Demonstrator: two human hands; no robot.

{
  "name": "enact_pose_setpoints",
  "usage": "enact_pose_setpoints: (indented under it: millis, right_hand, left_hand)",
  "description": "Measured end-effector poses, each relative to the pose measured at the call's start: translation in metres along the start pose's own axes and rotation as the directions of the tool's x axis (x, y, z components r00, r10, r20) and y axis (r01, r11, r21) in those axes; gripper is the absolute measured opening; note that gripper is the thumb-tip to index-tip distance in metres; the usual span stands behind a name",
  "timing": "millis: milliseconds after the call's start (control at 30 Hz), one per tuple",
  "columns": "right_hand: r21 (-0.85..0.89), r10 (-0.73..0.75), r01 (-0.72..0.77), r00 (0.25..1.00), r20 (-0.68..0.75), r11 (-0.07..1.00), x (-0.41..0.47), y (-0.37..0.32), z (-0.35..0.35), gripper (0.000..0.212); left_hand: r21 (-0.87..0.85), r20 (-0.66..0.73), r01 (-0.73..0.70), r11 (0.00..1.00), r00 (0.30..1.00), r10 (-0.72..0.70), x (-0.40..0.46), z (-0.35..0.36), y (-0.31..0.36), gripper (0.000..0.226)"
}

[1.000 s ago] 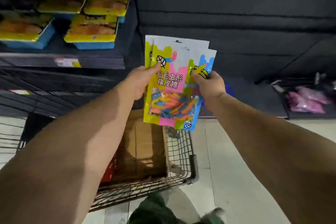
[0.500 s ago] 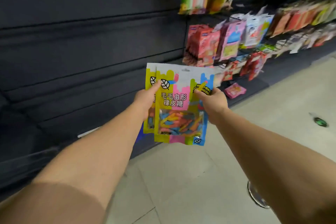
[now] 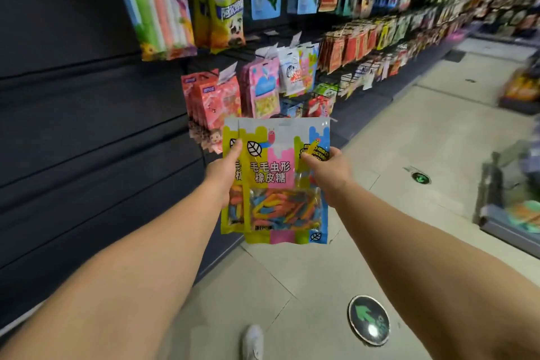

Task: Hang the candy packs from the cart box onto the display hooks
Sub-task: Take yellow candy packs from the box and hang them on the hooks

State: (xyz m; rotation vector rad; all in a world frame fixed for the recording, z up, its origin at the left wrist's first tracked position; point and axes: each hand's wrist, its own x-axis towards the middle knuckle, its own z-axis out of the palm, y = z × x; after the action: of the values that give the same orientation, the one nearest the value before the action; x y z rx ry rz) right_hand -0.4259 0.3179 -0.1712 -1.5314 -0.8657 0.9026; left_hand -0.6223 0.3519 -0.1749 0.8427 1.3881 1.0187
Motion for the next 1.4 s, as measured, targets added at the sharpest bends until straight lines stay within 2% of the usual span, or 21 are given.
enact_pose_setpoints:
  millis: [333,467,667,800,900,1033,1100,1200,1400]
  right_hand:
    - [0.056,0.032,-0.022,0.982,-0.184,0.998,0.168,-0.030,-0.020,0.038]
    - [0.088,0.040,-0.015,0.958,-0.285,0.996,0.222,-0.033,-0.040,0.028]
    - [0.074,0.046,-0.021,0.933,-0.356,0.997,0.297,-0.033,-0.083,0.036]
    - [0.110,0.066,-0.032,0.944,-0.322,0.993,0.355,-0.025,-0.106,0.038]
    - [0.143,0.076,-0.039,0.963,-0.260,0.989,0.402,-0.024,-0.124,0.038]
    - [0.086,0.079,-0.065,0.981,-0.174,0.994,0.466,-0.031,-0.164,0.036]
    - [0.049,0.071,-0.065,0.987,-0.142,0.997,0.498,-0.036,-0.186,0.034]
    - [0.019,0.046,-0.045,0.995,-0.093,0.999,0.544,-0.042,-0.208,0.035]
    - [-0.004,0.056,-0.056,0.996,0.076,0.998,0.608,-0.038,-0.185,0.023]
  left_hand:
    - [0.030,0.126,-0.032,0.999,0.992,0.028,0.148,0.117,0.076,0.086]
    - [0.067,0.209,-0.043,0.997,0.977,0.028,0.195,0.166,0.099,0.083]
    - [0.100,0.258,-0.024,0.995,0.966,-0.003,0.238,0.241,0.111,0.088]
    - [0.125,0.206,-0.003,0.992,0.978,-0.023,0.268,0.285,0.112,0.100]
    - [0.096,0.166,0.003,0.995,0.986,-0.019,0.292,0.322,0.114,0.097]
    - [0.042,0.095,0.041,0.998,0.994,-0.045,0.317,0.376,0.120,0.117]
    - [-0.005,0.075,0.035,0.999,0.997,-0.034,0.328,0.402,0.123,0.113]
    - [-0.054,0.019,0.042,0.998,0.999,-0.041,0.343,0.433,0.126,0.123]
    - [-0.058,-0.148,0.045,0.997,0.988,-0.054,0.371,0.442,0.137,0.094]
